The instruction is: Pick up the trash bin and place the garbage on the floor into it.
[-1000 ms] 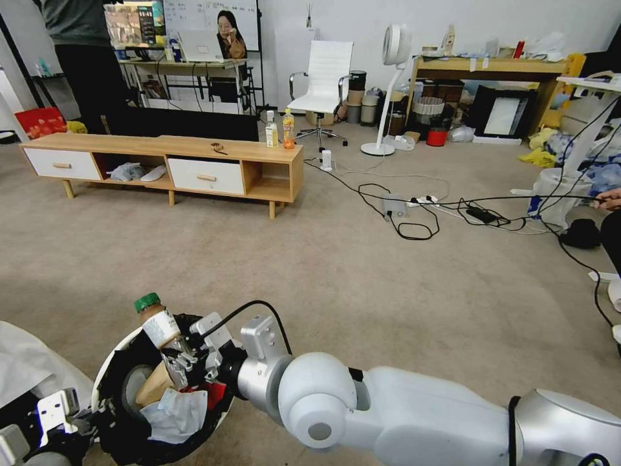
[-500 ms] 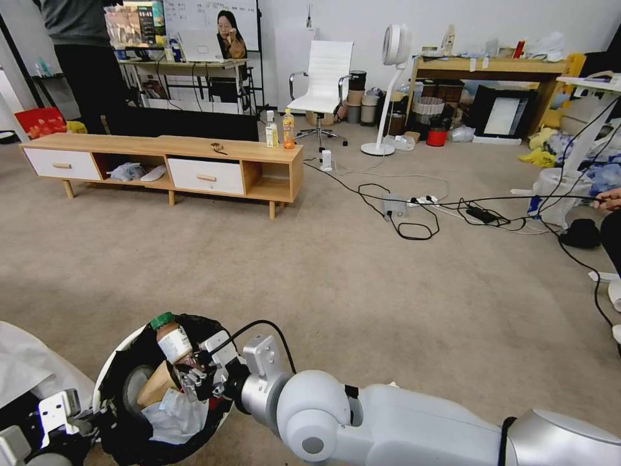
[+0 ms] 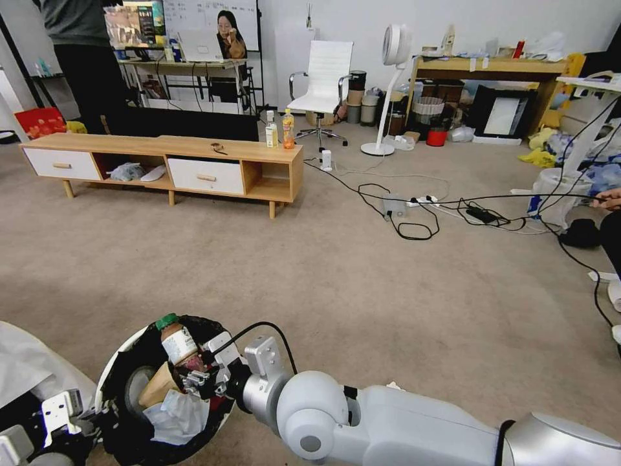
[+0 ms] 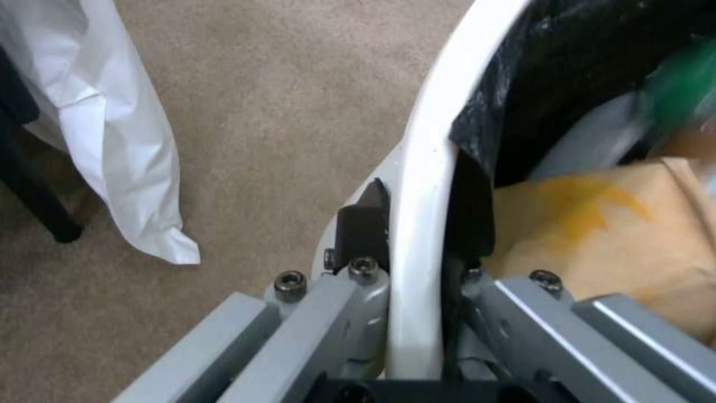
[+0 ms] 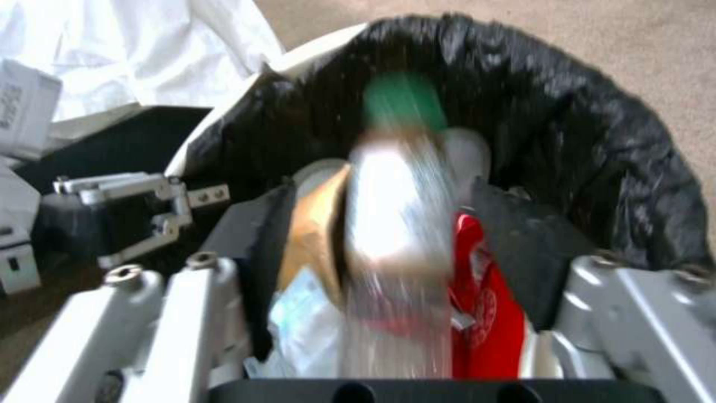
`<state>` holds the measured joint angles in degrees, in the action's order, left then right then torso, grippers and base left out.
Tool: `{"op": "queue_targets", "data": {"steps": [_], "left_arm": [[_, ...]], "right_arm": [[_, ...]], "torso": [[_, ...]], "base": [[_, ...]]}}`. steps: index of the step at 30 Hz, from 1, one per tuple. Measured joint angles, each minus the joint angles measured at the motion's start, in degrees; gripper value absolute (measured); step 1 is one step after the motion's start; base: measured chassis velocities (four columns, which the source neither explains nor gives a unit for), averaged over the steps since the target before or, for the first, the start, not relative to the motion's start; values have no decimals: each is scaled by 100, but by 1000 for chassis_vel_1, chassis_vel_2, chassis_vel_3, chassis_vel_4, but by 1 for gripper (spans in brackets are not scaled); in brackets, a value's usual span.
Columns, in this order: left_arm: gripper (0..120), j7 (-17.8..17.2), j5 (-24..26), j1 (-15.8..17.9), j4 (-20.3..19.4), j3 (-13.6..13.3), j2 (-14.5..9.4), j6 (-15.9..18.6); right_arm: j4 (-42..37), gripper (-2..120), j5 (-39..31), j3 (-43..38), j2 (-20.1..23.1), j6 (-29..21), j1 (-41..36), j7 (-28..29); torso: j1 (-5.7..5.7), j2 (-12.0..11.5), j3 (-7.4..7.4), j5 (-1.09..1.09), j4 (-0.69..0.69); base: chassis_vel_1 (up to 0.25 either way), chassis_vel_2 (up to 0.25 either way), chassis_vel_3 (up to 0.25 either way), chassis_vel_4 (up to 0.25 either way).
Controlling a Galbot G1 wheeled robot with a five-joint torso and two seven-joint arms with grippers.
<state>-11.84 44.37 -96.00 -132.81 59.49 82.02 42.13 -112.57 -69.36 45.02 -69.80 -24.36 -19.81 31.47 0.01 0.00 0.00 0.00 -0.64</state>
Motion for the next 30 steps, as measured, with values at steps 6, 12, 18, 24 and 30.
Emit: {"op": "queue_targets", "data": {"steps": [6, 12, 18, 24, 30], "left_arm": [[2, 3, 0, 12, 26, 0, -6, 0], [2, 5, 0, 25, 63, 0, -7, 0], [2, 6, -9, 31, 84, -7, -1, 0], [2, 6, -11, 40, 103, 5, 4, 0], [2, 7, -20, 46, 132, 25, 24, 0]], "right_arm": [[-52, 88, -27, -5, 8, -9, 29, -2], [-134, 100, -46, -55, 57, -18, 28, 2], [-288, 100, -30, -284, 139, -19, 27, 11], [-607, 100, 29, -771, 357, -21, 97, 0], [-990, 100, 289, -1616, 875, 133, 129, -70]], "torso": [[0, 0, 0, 0, 0], [0, 0, 0, 0, 0], [0, 0, 0, 0, 0], [0, 0, 0, -1, 0], [0, 0, 0, 0, 0]], "base": [[0, 0, 0, 0], [0, 0, 0, 0], [0, 0, 0, 0], [0, 0, 0, 0], [0, 0, 0, 0]]}}
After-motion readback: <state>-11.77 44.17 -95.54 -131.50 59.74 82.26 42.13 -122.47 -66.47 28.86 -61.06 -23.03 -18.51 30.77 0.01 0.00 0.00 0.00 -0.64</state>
